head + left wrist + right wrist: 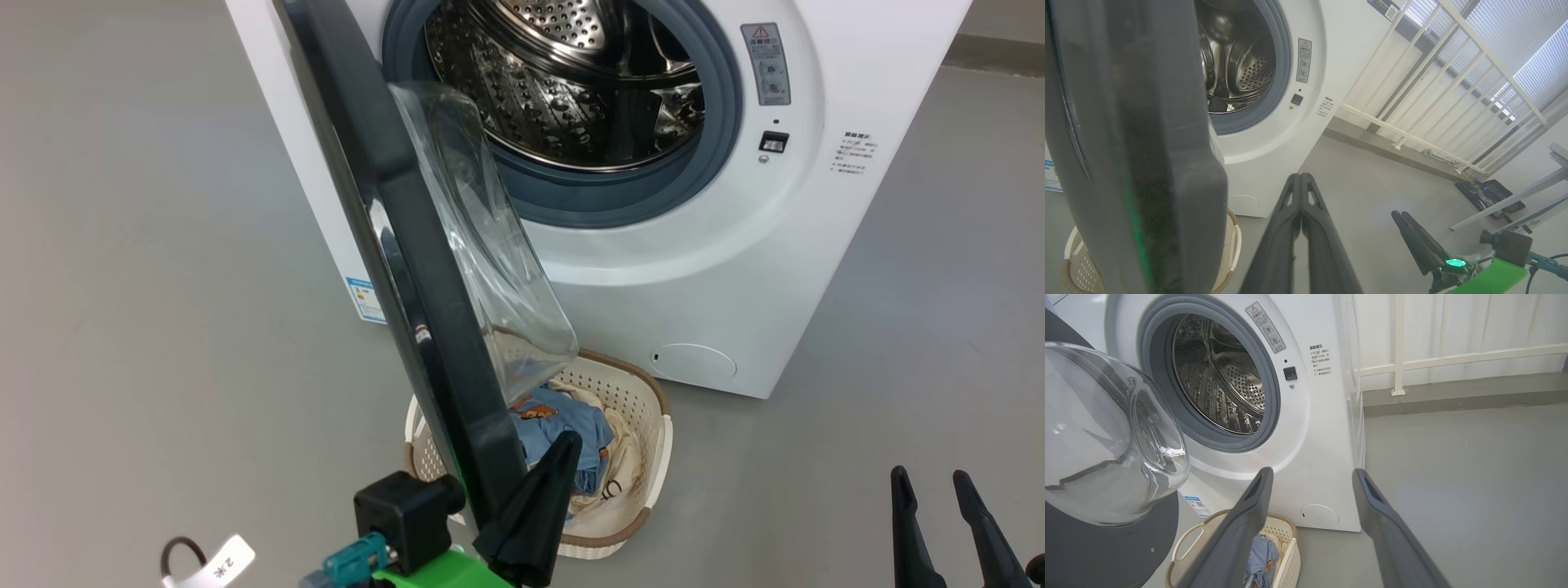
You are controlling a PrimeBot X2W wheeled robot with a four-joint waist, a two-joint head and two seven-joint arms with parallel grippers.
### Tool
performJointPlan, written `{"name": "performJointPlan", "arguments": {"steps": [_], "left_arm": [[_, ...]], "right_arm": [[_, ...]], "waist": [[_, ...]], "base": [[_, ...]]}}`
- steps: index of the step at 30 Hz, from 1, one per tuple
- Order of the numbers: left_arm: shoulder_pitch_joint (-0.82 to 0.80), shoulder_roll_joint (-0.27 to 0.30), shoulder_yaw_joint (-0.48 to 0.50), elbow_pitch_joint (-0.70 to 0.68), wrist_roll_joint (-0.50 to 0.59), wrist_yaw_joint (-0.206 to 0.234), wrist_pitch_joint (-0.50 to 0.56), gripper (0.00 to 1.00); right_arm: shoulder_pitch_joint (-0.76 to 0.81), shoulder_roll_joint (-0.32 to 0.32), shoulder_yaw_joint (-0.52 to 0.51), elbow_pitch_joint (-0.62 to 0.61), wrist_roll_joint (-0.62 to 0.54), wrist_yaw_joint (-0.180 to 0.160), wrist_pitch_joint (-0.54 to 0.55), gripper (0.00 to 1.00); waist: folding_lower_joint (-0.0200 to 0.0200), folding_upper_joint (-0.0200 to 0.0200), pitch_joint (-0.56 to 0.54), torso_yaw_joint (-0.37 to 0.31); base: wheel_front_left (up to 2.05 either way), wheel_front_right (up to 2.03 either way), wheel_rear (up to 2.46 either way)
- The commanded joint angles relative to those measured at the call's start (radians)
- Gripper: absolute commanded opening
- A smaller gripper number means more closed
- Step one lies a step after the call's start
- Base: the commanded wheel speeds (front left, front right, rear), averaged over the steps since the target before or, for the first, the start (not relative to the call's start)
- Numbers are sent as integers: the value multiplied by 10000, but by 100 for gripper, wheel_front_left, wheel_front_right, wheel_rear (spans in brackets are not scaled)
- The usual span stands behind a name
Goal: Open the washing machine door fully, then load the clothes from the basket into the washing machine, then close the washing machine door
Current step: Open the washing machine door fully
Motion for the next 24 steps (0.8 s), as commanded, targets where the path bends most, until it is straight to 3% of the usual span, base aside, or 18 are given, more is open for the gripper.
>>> {"name": "performJointPlan", "arguments": {"steps": [1,24], "left_arm": [[-98,5,245,-113,-195,116,11,0],[-340,79,369,395,-114,368,-406,0]], "right_arm": [[-413,-134,295,-187,-4,16,-118,100],[-604,-134,344,-184,-75,16,-118,100]], "waist": [[0,0,48,-16],[0,0,396,351]], "base": [[0,0,0],[0,0,0]]}}
